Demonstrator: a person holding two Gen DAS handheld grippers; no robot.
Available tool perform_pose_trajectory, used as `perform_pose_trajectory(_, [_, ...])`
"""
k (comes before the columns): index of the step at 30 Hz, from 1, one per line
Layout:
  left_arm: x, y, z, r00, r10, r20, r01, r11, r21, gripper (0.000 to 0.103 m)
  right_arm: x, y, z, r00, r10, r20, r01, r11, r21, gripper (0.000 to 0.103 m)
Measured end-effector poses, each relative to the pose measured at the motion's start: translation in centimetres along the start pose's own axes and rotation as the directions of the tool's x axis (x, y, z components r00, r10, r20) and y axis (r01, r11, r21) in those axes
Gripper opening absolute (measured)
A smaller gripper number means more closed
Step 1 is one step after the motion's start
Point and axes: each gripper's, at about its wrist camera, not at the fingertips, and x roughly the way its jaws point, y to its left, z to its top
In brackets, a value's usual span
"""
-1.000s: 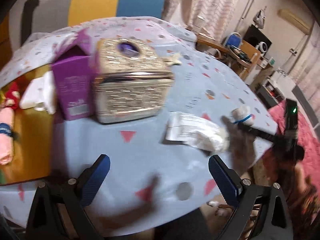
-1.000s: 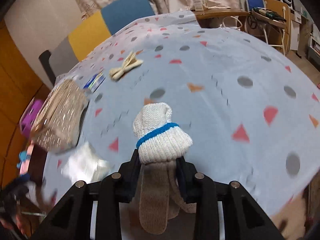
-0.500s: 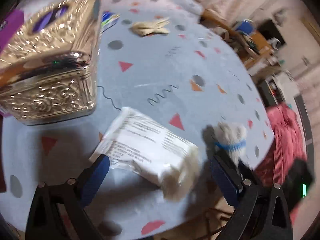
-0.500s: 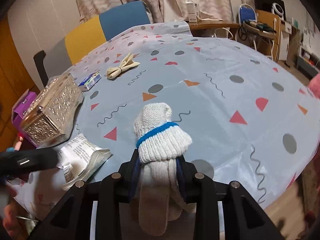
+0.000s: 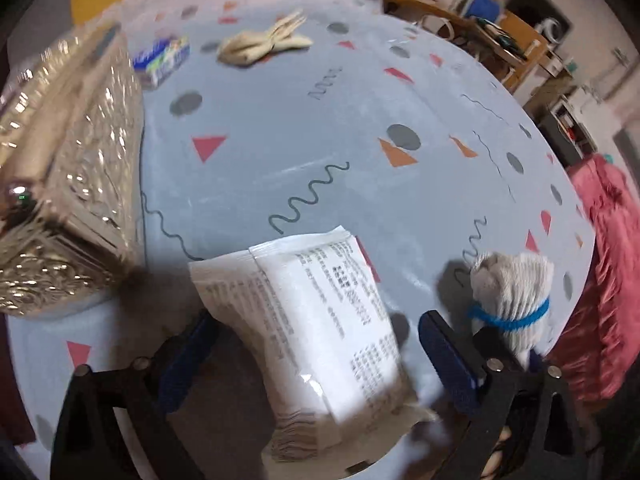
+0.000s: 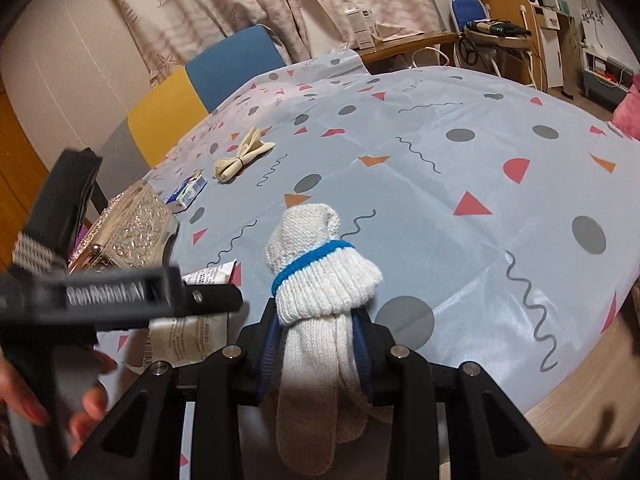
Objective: Organize soft objects
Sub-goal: 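Grasp the white snack packet with the left tool while the right holds the glove, then lower the white snack packet into the gold tray with the left tool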
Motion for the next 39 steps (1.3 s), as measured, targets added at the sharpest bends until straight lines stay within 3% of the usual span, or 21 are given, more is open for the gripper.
perform_pose_trajectory(1, [-0.4, -0.1, -0.5, 0.999, 0.020, 0.029, -0.021, 0.999, 0.034, 0.081, 0.0, -0.1, -0.1, 1.000, 0.004, 0.001, -0.004, 1.000, 0.001, 0.034])
perform_pose_trajectory(5, [-1.5, 0.1, -2.3, 0.998, -0.026, 0.066, 0.020, 0.996, 0.088, 0.075, -0.1, -0.1, -0.2, 1.000, 0.004, 0.005, -0.004, 1.000, -0.002, 0.034])
perform_pose_trajectory(12, [-5.3, 0.7, -5.0, 0.987, -0.096, 0.128, 0.083, 0.991, 0.101, 0.074, -0.2, 0.4, -0.4, 1.000, -0.024, 0.001, 0.024, 1.000, 0.013, 0.033])
perform_pose_trajectory(19, [-11.4, 3.6, -5.5, 0.951, -0.150, 0.270, 0.122, 0.985, 0.118, 0.074, -0.2, 1.7, -1.0, 1.000, -0.023, -0.017, 0.023, 1.000, 0.001, 0.033])
perform_pose_trajectory(31, [-18.8, 14.6, -6.9, 0.906, -0.070, 0.418, 0.096, 0.995, -0.041, 0.074, 0.4, 4.6, -1.9, 0.999, -0.027, -0.045, 0.026, 0.999, -0.024, 0.033])
perform_pose_trajectory(35, [-19.6, 19.6, -7.2, 0.907, -0.022, 0.420, 0.085, 0.988, -0.131, 0.074, 0.5, 5.2, -2.1, 0.998, -0.026, -0.055, 0.025, 0.999, -0.023, 0.033])
perform_pose_trajectory(39, [-19.2, 24.6, -7.5, 0.915, 0.057, 0.399, 0.027, 0.979, -0.203, 0.074, 0.1, 6.1, -2.2, 0.998, -0.027, -0.051, 0.026, 0.999, -0.029, 0.033])
